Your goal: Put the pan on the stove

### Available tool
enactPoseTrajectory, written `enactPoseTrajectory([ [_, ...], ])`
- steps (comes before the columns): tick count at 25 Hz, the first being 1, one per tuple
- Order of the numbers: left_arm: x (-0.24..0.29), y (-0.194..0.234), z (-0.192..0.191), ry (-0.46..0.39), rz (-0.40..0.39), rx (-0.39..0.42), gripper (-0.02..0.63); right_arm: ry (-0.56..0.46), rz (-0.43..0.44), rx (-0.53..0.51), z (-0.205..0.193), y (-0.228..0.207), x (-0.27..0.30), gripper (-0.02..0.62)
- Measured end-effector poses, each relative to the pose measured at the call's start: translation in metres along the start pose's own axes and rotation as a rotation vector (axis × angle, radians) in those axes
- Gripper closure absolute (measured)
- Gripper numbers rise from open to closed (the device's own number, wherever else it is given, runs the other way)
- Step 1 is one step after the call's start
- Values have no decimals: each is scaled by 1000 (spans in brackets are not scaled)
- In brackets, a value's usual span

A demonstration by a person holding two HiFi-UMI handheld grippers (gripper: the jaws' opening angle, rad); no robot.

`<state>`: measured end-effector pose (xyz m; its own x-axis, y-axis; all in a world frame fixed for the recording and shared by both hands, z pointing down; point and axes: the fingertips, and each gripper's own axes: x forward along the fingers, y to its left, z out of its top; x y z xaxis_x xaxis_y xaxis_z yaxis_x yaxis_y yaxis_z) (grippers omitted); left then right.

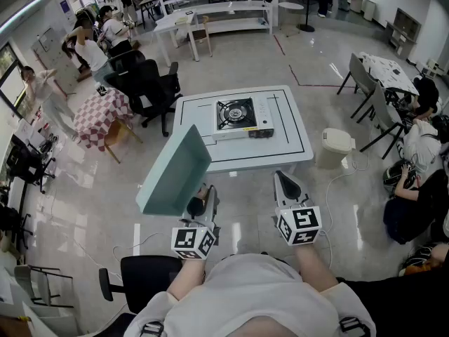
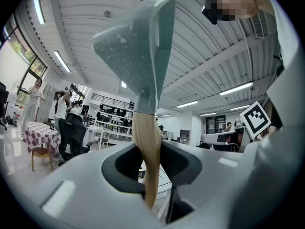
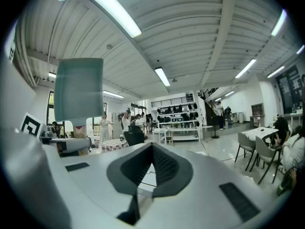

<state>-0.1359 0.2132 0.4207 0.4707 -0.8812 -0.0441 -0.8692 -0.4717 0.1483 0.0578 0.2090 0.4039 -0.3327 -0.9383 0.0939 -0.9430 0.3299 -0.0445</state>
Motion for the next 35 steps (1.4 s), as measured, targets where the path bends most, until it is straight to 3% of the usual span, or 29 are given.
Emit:
enactPoseTrajectory([
  [18,2,10,0,9,1,2,499,-3,-3,18,1,8,5,588],
  [35,32,-23,-7,2,61,-22,499,14,76,-2,1,-37,10,588],
])
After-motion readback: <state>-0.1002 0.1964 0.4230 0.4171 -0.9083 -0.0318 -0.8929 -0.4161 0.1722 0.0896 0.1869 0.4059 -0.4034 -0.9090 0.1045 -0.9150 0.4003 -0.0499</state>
